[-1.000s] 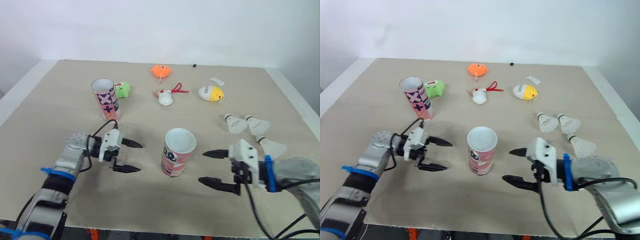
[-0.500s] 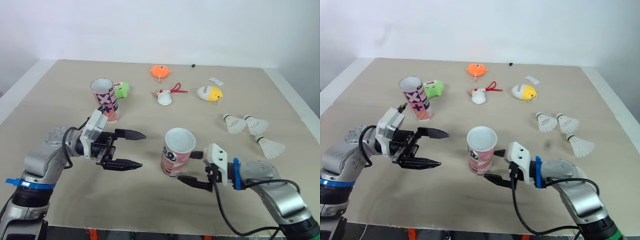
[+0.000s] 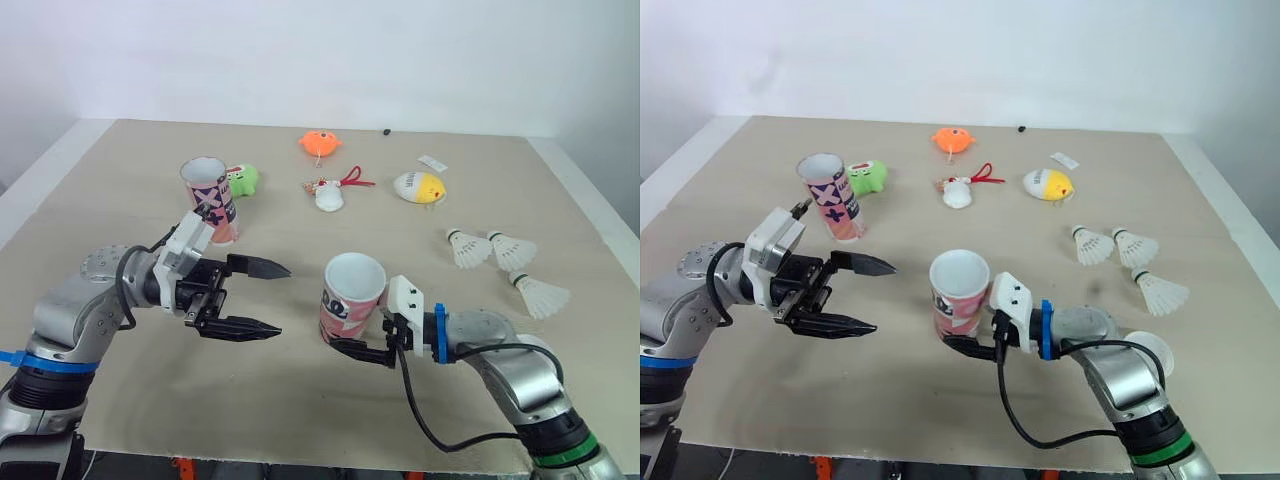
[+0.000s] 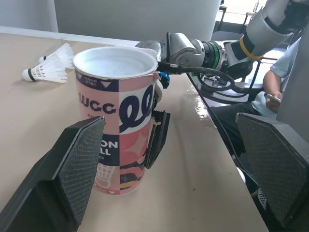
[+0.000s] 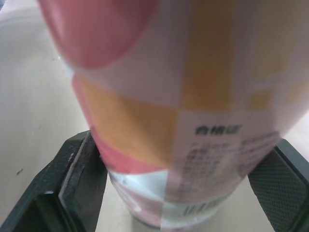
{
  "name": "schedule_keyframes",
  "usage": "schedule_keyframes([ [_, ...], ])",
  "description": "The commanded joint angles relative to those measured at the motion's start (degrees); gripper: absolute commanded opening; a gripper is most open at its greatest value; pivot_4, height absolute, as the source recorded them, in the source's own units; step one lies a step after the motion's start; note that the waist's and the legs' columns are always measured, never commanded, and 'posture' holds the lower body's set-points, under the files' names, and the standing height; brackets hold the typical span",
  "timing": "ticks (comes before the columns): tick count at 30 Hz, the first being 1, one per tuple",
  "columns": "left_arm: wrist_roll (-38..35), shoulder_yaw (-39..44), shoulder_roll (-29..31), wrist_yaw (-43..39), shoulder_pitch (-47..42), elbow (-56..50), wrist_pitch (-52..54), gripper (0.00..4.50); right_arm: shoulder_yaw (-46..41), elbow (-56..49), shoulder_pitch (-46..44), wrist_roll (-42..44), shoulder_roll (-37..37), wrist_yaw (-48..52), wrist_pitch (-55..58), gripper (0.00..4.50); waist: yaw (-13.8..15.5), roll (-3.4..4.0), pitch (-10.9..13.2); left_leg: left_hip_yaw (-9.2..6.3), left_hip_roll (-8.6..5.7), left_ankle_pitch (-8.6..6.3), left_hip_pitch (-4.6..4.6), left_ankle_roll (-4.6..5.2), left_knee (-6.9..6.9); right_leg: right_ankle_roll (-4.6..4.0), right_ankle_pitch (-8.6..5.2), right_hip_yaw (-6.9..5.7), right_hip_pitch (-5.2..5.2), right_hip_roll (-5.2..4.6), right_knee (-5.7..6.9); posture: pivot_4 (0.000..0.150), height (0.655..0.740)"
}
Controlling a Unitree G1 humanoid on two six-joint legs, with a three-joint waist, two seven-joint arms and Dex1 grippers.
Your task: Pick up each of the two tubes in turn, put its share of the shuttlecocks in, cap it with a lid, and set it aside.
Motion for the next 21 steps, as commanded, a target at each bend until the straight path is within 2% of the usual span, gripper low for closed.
schedule_keyframes([
  [1, 0.2, 0.8, 0.5, 0.0, 0.2, -1.3, -1.3, 4.5, -0.4, -0.3, -0.6, 0.7, 0.4, 0.9, -1.2, 3.21, 0.0, 0.0, 0.0, 0.0, 0.0, 0.0, 0.0, 0.0, -0.01, -0.01, -0.01, 0.0, 0.0, 0.0, 0.0, 0.15, 0.74],
  [3, 0.4, 0.6, 0.4, 0.1, 0.2, -1.1, -1.5, 4.5, -0.7, -0.1, -0.6, 0.9, 0.3, 1.1, -1.4, 2.68, 0.0, 0.0, 0.0, 0.0, 0.0, 0.0, 0.01, 0.0, -0.02, -0.02, -0.01, 0.0, 0.0, 0.0, 0.0, 0.15, 0.74],
  [5, 0.7, 0.4, 0.2, 0.1, 0.3, -0.9, -1.8, 4.5, -1.5, -0.3, -0.7, 1.5, 0.3, 1.0, -1.0, 2.47, 0.0, 0.0, 0.0, 0.0, 0.0, 0.0, 0.01, 0.0, -0.03, -0.01, -0.01, 0.0, 0.0, 0.0, 0.01, 0.15, 0.74],
  [10, 4.5, -2.5, -1.9, 1.4, -1.2, 1.0, -4.7, 4.5, -6.1, -2.3, -0.6, 6.0, -1.2, 1.9, 1.3, 2.47, 0.1, 0.0, 0.0, 0.0, -0.03, 0.0, 0.01, 0.0, -0.02, 0.0, 0.0, 0.01, 0.01, -0.01, 0.01, 0.15, 0.74],
  [15, 9.5, -7.1, -6.4, 3.1, -4.1, 4.8, -7.9, 4.5, -18.5, -4.3, -2.1, 14.9, -4.1, 0.1, 5.8, 2.47, 0.1, 0.01, 0.0, 0.0, -0.1, 0.01, -0.01, -0.02, -0.01, 0.06, 0.07, 0.05, 0.04, -0.05, 0.01, 0.15, 0.74],
  [18, 11.3, -9.8, -10.1, 3.8, -7.6, 7.7, -8.4, 4.5, -27.0, -0.2, -3.9, 14.6, -7.4, -3.9, 5.8, 2.47, 0.4, 0.03, 0.0, 0.01, -0.2, 0.02, -0.05, -0.02, 0.01, 0.16, 0.13, 0.06, 0.06, -0.1, 0.0, 0.15, 0.74],
  [21, 12.9, -11.4, -13.4, 4.8, -11.3, 10.7, -8.7, 4.5, -32.9, 8.5, -6.8, 10.7, -10.9, -10.4, 5.5, 2.47, 0.3, 0.0, 0.0, 0.07, -0.24, 0.02, -0.06, -0.02, 0.04, 0.2, 0.16, 0.14, 0.06, -0.11, -0.03, 0.15, 0.74],
])
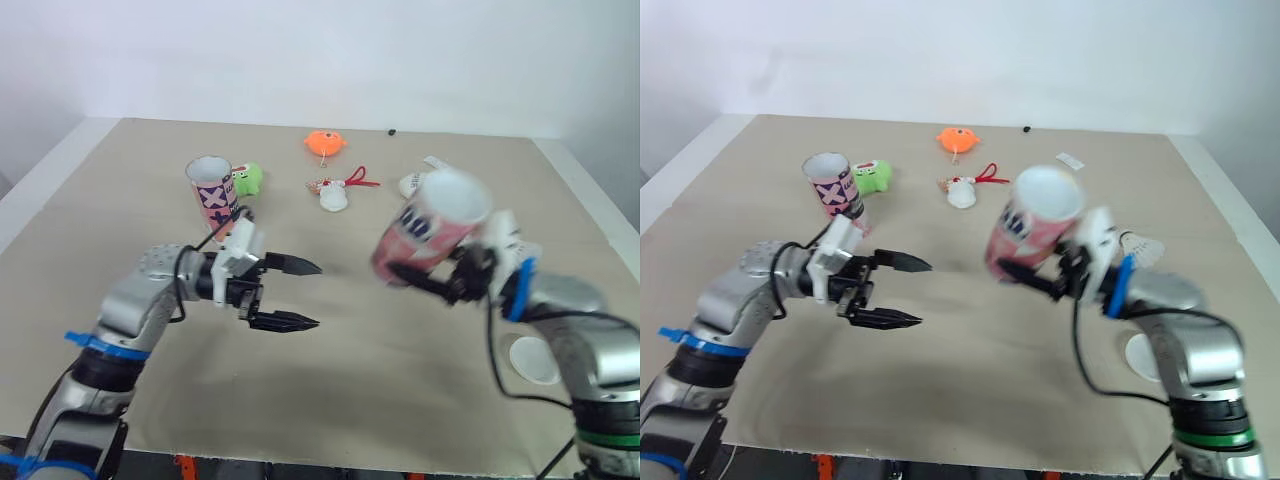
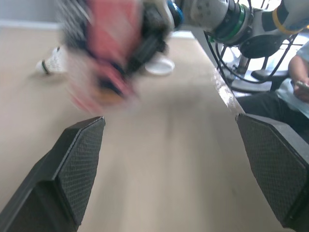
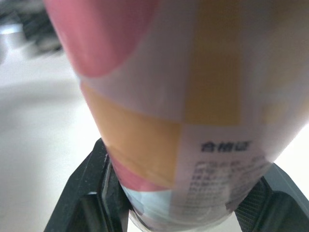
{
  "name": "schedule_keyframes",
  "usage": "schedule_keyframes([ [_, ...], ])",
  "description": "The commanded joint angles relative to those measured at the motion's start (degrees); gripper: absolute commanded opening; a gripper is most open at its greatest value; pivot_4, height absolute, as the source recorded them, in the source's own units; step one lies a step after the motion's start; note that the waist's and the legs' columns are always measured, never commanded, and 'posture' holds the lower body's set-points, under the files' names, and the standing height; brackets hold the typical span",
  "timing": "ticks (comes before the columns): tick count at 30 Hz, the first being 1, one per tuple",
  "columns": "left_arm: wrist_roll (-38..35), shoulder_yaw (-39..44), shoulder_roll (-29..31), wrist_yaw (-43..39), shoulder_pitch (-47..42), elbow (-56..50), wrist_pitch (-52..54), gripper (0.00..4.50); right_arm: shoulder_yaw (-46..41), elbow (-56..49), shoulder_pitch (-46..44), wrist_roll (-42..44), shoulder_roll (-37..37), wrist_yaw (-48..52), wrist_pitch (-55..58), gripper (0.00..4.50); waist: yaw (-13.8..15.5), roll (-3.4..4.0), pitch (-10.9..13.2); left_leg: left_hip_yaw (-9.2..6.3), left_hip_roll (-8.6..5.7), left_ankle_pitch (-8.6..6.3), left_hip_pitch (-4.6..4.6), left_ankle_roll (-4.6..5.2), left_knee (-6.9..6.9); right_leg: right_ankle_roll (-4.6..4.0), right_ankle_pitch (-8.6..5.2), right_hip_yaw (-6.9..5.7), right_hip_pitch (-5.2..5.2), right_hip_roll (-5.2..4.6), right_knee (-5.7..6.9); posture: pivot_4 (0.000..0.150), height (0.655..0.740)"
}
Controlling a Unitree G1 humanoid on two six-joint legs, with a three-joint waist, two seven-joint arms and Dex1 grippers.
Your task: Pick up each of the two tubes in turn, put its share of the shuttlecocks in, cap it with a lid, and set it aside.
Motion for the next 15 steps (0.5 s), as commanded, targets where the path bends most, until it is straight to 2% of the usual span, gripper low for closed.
schedule_keyframes([
  [1, 1.6, -0.9, -2.6, 1.4, -4.5, 2.3, -1.0, 4.5, -8.0, 9.7, -3.6, -4.1, -3.6, -8.4, -0.3, 2.47, -0.1, 0.0, 0.0, 0.06, 0.0, 0.0, 0.0, 0.0, 0.0, 0.0, 0.0, 0.01, 0.0, 0.01, -0.02, 0.15, 0.74],
  [7, 3.7, -1.3, -9.5, 6.5, -11.2, 7.7, -0.4, 4.5, -15.2, 29.6, -10.0, -11.1, -9.4, -23.0, -1.5, 2.47, -0.2, 0.14, 0.0, 0.17, -0.07, 0.0, -0.04, 0.02, -0.14, 0.15, 0.03, 0.09, -0.07, 0.02, 0.0, 0.15, 0.74],
  [9, 4.1, -1.2, -11.2, 7.7, -12.3, 9.0, -0.7, 4.5, -15.6, 33.1, -10.4, -12.7, -10.1, -25.5, -2.6, 2.47, -0.2, 0.14, 0.0, 0.18, -0.07, -0.01, -0.03, 0.02, -0.23, 0.15, 0.01, 0.11, -0.08, 0.02, -0.02, 0.15, 0.74],
  [15, 5.2, 1.7, -21.0, 16.3, -15.3, 15.1, -6.0, 4.5, -17.7, 40.7, -9.4, -14.9, -8.8, -32.2, -4.8, 2.47, -0.4, 0.2, 0.0, 0.28, -0.11, -0.01, 0.03, 0.03, -0.33, 0.19, -0.02, 0.23, -0.08, 0.0, -0.04, 0.15, 0.74],
])
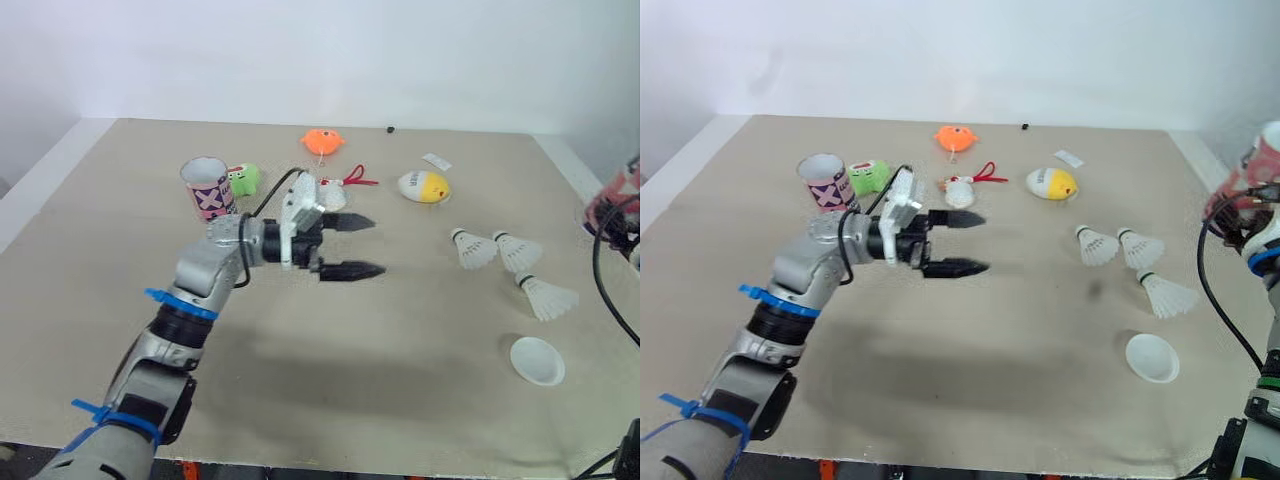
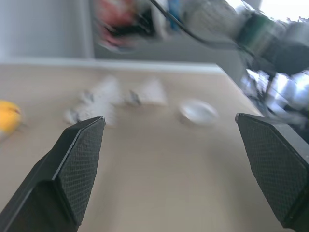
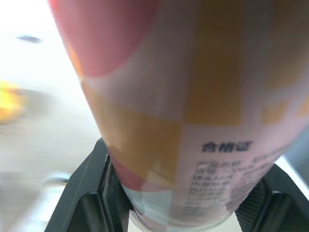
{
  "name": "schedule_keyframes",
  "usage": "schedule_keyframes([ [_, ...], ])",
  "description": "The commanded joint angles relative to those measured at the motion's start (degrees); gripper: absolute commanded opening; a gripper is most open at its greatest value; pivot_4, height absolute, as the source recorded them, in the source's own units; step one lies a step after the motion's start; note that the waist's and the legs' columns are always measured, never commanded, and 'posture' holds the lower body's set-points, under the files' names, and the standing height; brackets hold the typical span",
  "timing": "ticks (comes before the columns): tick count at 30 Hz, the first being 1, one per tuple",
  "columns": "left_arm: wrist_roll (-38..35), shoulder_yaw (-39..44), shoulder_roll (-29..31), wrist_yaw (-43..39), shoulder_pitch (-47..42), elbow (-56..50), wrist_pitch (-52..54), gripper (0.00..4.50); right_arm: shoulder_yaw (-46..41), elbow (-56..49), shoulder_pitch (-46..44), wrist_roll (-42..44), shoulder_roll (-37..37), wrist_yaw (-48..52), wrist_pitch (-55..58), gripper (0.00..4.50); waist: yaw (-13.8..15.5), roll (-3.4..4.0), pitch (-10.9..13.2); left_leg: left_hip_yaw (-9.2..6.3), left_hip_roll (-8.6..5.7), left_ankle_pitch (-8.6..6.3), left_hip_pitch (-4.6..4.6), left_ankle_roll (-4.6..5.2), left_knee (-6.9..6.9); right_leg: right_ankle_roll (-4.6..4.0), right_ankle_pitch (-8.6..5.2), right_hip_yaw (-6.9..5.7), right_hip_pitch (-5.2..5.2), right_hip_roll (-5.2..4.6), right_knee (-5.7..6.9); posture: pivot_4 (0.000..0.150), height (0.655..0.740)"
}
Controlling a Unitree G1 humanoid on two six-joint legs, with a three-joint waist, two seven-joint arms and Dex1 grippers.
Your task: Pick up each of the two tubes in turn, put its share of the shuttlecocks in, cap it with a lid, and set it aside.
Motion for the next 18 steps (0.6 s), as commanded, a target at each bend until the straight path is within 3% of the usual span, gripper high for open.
schedule_keyframes([
  [1, -0.6, 2.4, -3.7, 3.2, -1.5, 0.7, -2.8, 4.5, -1.9, 2.2, 0.0, -0.8, 0.1, -2.5, -3.0, 2.47, -0.2, 0.01, 0.0, 0.04, 0.0, 0.0, 0.02, 0.0, -0.01, 0.01, 0.0, 0.03, 0.0, 0.0, 0.0, 0.15, 0.74],
  [8, -1.5, 4.3, -9.0, 7.6, -3.8, 3.5, -2.1, 4.5, -1.7, 6.7, -1.1, -0.1, 2.6, -3.9, -4.8, 2.47, -0.2, 0.17, 0.0, 0.29, 0.01, 0.01, 0.16, 0.01, -0.03, 0.13, 0.11, 0.26, 0.02, 0.04, 0.0, 0.15, 0.74],
  [18, 0.8, 3.3, -8.6, 7.8, -3.8, 3.9, -2.6, 4.5, -3.9, 15.2, -0.4, 2.1, 6.8, -6.2, -6.7, 2.47, -0.2, 0.19, 0.0, 0.33, -0.03, 0.01, 0.16, 0.0, -0.05, 0.19, 0.1, 0.33, 0.03, 0.02, -0.04, 0.15, 0.74],
])
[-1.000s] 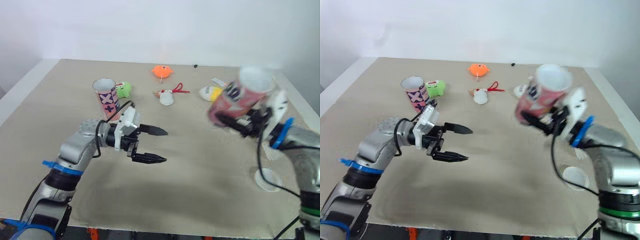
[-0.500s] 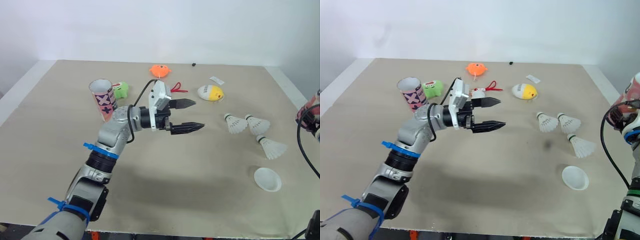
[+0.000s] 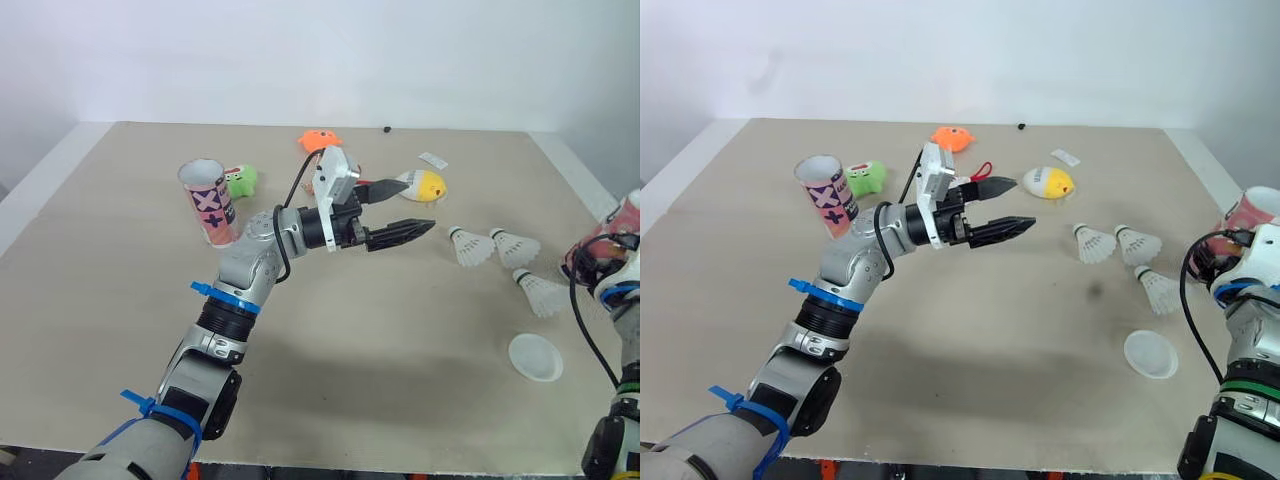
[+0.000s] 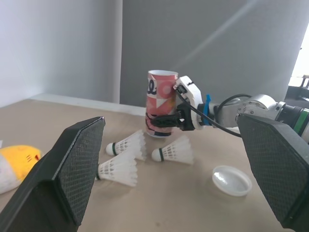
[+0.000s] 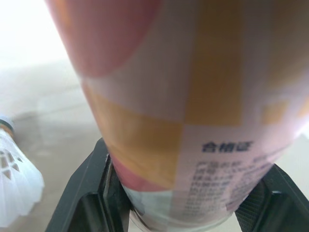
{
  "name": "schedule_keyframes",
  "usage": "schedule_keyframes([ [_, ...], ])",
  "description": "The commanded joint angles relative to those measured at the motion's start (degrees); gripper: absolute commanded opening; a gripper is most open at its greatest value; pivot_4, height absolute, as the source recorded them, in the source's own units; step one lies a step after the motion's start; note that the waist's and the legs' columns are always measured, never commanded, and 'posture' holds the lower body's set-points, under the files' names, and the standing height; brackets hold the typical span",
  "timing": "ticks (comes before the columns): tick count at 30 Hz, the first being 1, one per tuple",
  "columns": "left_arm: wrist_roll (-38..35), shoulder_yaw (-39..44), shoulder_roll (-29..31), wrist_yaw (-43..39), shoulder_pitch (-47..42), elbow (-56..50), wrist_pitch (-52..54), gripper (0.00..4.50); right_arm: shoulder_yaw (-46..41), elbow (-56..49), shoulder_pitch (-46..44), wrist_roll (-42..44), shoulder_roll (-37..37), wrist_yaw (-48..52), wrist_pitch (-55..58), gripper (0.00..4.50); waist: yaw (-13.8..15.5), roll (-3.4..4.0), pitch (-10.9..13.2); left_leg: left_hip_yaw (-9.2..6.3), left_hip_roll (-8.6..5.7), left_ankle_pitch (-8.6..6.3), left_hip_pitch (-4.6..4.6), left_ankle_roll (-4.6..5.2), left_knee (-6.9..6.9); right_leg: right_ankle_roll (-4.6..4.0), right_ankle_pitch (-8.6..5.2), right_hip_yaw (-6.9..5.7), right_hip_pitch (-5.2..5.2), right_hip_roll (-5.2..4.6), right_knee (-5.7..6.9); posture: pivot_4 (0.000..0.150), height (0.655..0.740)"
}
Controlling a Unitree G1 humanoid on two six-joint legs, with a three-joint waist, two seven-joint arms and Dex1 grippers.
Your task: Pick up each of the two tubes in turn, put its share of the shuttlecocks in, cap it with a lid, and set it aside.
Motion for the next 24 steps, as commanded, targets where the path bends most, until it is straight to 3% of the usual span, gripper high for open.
schedule_keyframes([
  [1, 0.3, 0.5, 0.1, 0.0, -0.9, -0.9, -1.1, 4.5, -2.3, 1.9, 0.9, 1.0, -0.3, -0.8, -2.5, 2.47, 0.0, 0.0, 0.0, 0.0, 0.0, 0.0, 0.0, 0.0, 0.0, 0.0, 0.0, -0.01, 0.0, -0.01, -0.01, 0.15, 0.74],
  [4, 0.3, 0.4, 0.2, 0.0, -0.6, -1.4, -1.0, 4.5, -2.3, 2.7, 1.5, 1.1, -0.4, -0.5, -3.4, 2.47, 0.0, -0.01, 0.0, -0.02, -0.02, 0.0, 0.01, 0.0, 0.01, 0.02, 0.01, -0.01, 0.05, -0.02, -0.02, 0.15, 0.74],
  [9, 0.4, 0.2, 0.5, -0.1, -0.3, -1.8, -0.9, 4.5, -2.7, 2.9, 1.7, 2.5, -0.9, 1.4, -4.0, 4.43, 0.0, -0.01, 0.0, -0.03, -0.05, 0.0, 0.02, 0.0, 0.02, 0.03, 0.02, -0.01, 0.08, -0.03, -0.03, 0.15, 0.74],
  [24, 0.1, 0.6, 0.4, -0.6, -0.5, -0.7, -1.2, 4.5, -4.7, -4.9, 6.9, 6.3, -4.6, 7.6, -0.4, 4.43, 0.0, 0.01, 0.0, -0.01, -0.04, 0.0, 0.03, 0.0, 0.01, 0.05, 0.0, 0.03, 0.06, -0.02, -0.02, 0.15, 0.74],
])
